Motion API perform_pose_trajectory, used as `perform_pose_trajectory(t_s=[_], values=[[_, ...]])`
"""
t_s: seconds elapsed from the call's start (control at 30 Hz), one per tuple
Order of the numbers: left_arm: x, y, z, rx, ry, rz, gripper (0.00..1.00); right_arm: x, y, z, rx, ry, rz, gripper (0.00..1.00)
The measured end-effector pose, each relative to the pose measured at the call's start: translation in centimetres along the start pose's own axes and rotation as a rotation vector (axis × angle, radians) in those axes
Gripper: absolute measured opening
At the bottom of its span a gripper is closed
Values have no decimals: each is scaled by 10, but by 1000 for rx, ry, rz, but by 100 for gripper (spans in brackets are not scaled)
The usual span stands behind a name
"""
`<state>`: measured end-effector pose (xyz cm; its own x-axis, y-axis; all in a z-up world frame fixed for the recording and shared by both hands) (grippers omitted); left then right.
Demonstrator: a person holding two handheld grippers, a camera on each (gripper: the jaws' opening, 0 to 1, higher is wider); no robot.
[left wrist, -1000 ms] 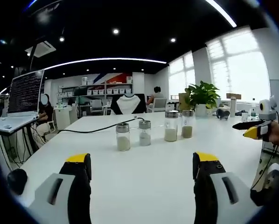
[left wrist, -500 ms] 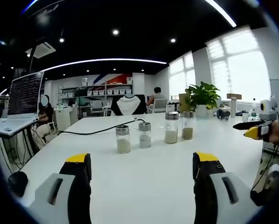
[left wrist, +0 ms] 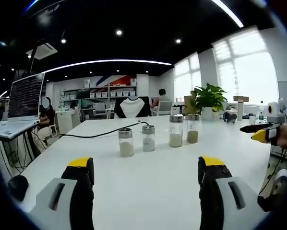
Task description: Rotate the seasoning bottle until the label or dispensing opening points toward the visible target arrow and the bottle remains upright within the marked orientation range
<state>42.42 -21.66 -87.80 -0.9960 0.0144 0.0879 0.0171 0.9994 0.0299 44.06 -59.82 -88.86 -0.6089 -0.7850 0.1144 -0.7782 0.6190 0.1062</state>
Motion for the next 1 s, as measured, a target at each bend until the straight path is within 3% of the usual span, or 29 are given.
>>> perform_pose_trajectory(t_s=[0.7, 1.0], values=[[-3, 2, 3, -5, 23, 17, 94, 1, 6, 1, 3, 0, -4, 84], [-13, 5, -5, 9, -1, 14, 94, -1, 7, 0, 6, -4, -3, 84]])
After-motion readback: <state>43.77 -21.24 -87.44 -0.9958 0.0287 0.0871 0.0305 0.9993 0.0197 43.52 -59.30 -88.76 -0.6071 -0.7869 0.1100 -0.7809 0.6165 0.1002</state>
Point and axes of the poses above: the point that each gripper's makers call its tool centre point, and the gripper's own axes: x roughly backward along the fingers, y roughly to its left, z roughly out of its underside, the point moved 9 cm from there along x, roughly backward along the fingers, and after that the axes turned 13 degrees about -z, right-handed, at the moved point
